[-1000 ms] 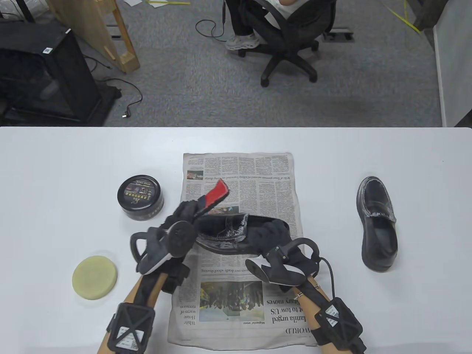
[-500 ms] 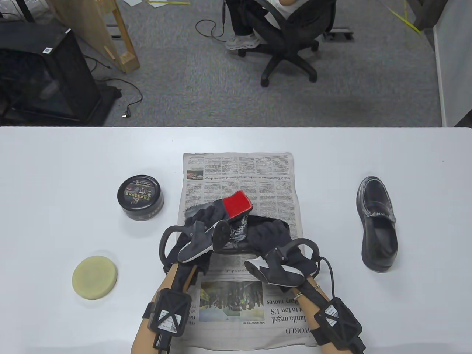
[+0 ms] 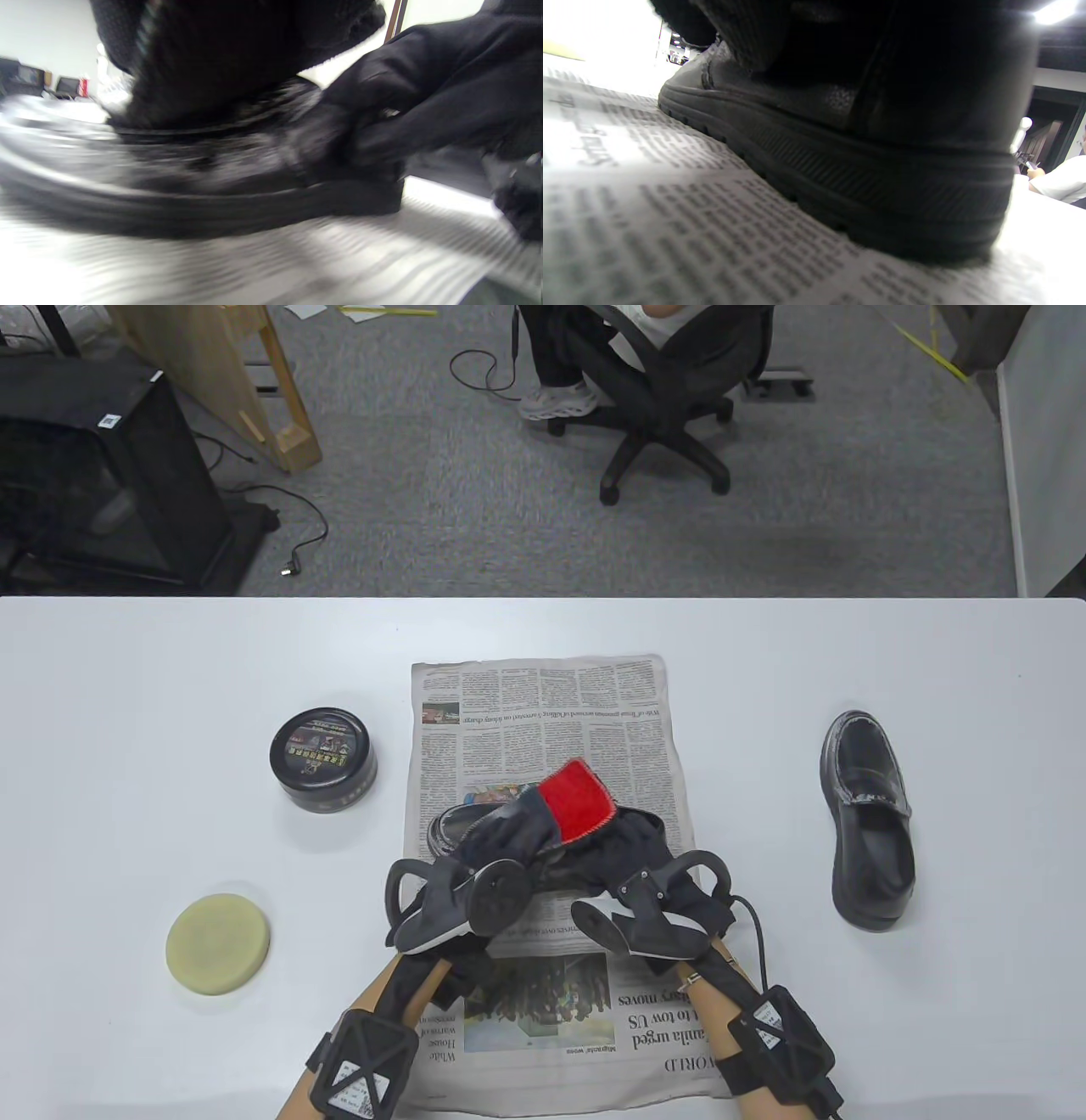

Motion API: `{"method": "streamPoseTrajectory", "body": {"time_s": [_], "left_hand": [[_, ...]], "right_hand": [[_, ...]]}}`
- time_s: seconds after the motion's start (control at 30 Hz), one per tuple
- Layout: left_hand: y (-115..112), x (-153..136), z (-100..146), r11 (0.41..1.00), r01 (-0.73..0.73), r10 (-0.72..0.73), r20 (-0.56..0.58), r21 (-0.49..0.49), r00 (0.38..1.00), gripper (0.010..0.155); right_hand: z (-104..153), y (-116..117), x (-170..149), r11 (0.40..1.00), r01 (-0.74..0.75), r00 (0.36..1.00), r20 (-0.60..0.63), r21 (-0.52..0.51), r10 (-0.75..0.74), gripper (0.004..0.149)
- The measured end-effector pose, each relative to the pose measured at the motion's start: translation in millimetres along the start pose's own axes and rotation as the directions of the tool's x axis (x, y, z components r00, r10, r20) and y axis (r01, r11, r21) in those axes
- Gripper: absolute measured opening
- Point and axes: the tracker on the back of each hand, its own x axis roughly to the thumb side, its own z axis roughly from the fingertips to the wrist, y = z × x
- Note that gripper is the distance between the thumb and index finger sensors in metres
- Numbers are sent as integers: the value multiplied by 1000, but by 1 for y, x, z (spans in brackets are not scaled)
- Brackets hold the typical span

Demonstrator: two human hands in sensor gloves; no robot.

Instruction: Dip and apply leather care cream with polishing sponge on shoes

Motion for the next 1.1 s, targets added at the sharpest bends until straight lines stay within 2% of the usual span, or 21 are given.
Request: {"method": "streamPoseTrajectory", "body": {"time_s": [0.1,0.23,0.27,0.33,0.4,0.5,0.63,0.73,0.8,0.93,1.03,1.1], "left_hand": [[-2,3,-22,1000,18,-17,-51,3,999,51],[-8,-11,-35,979,183,-198,-186,-92,963,53],[-10,-18,-33,963,231,-256,-208,-136,944,53],[-11,-27,-26,944,298,-325,-232,-144,917,53],[-9,-37,-15,911,366,-405,-242,-191,882,53],[-6,-41,0,887,412,-453,-225,-207,863,54],[-3,-32,13,894,411,-439,-171,-176,882,54],[0,-20,17,924,358,-373,-103,-138,922,54],[2,-12,16,968,237,-242,-53,-84,969,54],[3,-6,0,1000,-16,16,-24,-14,1000,53],[1,-9,-17,999,-9,6,-69,-36,998,53],[-3,-14,-25,993,80,-92,-140,-91,986,53]], "right_hand": [[0,1,-1,1000,16,1000,0,7,-16,43],[-1,1,-1,999,40,999,-6,14,-40,44],[-1,1,-1,999,42,999,-9,16,-42,44],[-1,1,-1,999,36,999,-14,20,-36,44],[-3,0,0,999,35,999,-18,28,-34,43],[-3,1,1,999,18,1000,-16,27,-18,44],[-4,1,2,999,28,1000,-11,33,-28,44],[-3,2,2,999,38,999,-4,28,-38,43],[-3,1,2,998,51,999,2,32,-51,41],[-3,3,2,997,68,998,7,42,-68,40],[-4,3,2,996,74,997,9,46,-74,40],[-4,3,2,996,75,997,5,50,-76,40]]}}
